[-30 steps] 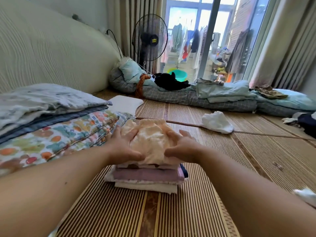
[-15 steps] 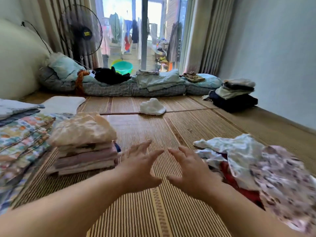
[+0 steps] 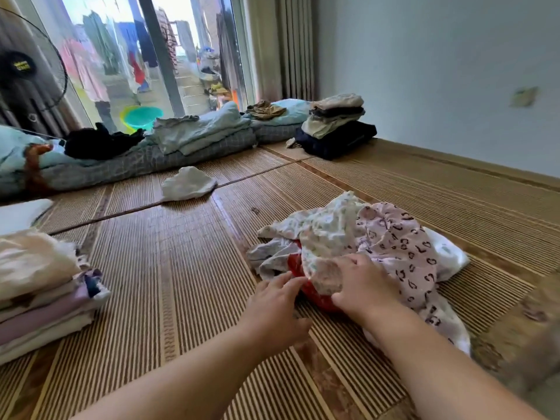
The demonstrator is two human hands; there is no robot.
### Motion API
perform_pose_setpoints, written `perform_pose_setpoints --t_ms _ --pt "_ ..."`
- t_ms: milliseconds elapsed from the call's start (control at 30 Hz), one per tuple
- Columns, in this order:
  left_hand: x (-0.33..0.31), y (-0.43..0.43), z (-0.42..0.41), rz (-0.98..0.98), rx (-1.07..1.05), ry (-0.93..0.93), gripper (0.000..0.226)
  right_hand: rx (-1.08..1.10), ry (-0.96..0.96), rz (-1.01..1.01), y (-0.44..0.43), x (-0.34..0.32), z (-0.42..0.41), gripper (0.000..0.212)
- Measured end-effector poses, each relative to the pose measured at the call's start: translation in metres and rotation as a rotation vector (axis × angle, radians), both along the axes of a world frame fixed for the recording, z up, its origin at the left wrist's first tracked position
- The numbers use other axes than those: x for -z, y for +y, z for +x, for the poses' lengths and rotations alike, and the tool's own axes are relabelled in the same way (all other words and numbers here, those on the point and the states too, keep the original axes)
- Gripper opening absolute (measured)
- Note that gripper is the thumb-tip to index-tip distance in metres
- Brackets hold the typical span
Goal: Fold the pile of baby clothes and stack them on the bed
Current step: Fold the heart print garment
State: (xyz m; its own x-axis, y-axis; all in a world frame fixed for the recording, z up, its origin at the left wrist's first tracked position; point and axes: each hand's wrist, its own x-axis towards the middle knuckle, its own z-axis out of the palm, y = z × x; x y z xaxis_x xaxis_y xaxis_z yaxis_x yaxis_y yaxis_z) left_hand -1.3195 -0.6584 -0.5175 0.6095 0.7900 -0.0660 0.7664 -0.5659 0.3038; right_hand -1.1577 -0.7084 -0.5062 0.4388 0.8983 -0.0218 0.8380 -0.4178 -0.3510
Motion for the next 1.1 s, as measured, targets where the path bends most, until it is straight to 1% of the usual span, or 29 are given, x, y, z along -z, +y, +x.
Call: perform_pose_setpoints --t_ms 67,133,167,233,267,333,433,500,600,700,733,800,867,900,967,1000,1100 --pt "0.002 0.011 0.029 0.051 0.009 -0.018 0.074 0.064 -0.032 -0.017 -0.001 0.007 0.014 0.06" --pt "0.004 0.024 0.054 0.071 -0.029 -0.039 0.067 0.073 -0.002 -0.005 -0.002 0.012 0.024 0.059" --pt "0.004 0.03 0.066 0.08 -0.033 -0.031 0.057 0.072 0.005 0.005 -0.003 0.014 0.028 0.059" --pt "0.002 0.04 0.082 0.116 -0.012 0.011 0.036 0.073 -0.041 0.051 -0.007 0.015 0.036 0.062" --pt "-0.001 0.042 0.085 0.101 -0.025 -0.015 0.029 0.076 -0.058 0.081 -0.008 0.016 0.041 0.062" --pt "-0.009 0.038 0.086 0.052 -0.045 -0.07 0.018 0.104 0.023 0.111 -0.01 0.017 0.054 0.06" --pt "-0.02 0.023 0.074 0.005 0.014 -0.039 0.016 0.149 0.231 0.057 -0.015 0.028 0.075 0.056" --pt "-0.028 0.014 0.062 -0.011 0.025 -0.025 0.015 0.151 0.315 0.012 -0.022 0.035 0.077 0.05" --pt "-0.043 0.003 0.042 -0.014 0.01 -0.062 0.011 0.16 0.288 0.08 -0.031 0.026 0.071 0.032" --pt "-0.064 -0.01 0.02 -0.004 -0.002 -0.091 0.012 0.146 0.241 0.2 -0.041 -0.005 0.061 0.011" --pt "-0.072 -0.014 0.011 -0.03 -0.006 -0.113 0.015 0.126 0.226 0.25 -0.045 -0.02 0.055 0.006" --pt "-0.088 -0.023 -0.005 -0.107 -0.014 -0.18 0.03 0.047 0.207 0.378 -0.054 -0.049 0.042 0.015" --pt "-0.109 -0.035 -0.021 -0.143 0.008 -0.277 0.045 -0.111 0.259 0.494 -0.065 -0.084 0.019 0.019" --pt "-0.121 -0.042 -0.029 -0.148 0.032 -0.323 0.051 -0.216 0.311 0.511 -0.071 -0.102 0.006 0.02" --pt "-0.147 -0.058 -0.041 -0.146 0.099 -0.37 0.06 -0.391 0.443 0.437 -0.083 -0.136 -0.021 0.019" --pt "-0.16 -0.066 -0.05 -0.148 0.122 -0.394 0.059 -0.461 0.475 0.385 -0.088 -0.152 -0.036 0.017" --pt "-0.194 -0.09 -0.081 -0.142 0.119 -0.481 0.029 -0.558 0.486 0.304 -0.096 -0.191 -0.072 0.016"
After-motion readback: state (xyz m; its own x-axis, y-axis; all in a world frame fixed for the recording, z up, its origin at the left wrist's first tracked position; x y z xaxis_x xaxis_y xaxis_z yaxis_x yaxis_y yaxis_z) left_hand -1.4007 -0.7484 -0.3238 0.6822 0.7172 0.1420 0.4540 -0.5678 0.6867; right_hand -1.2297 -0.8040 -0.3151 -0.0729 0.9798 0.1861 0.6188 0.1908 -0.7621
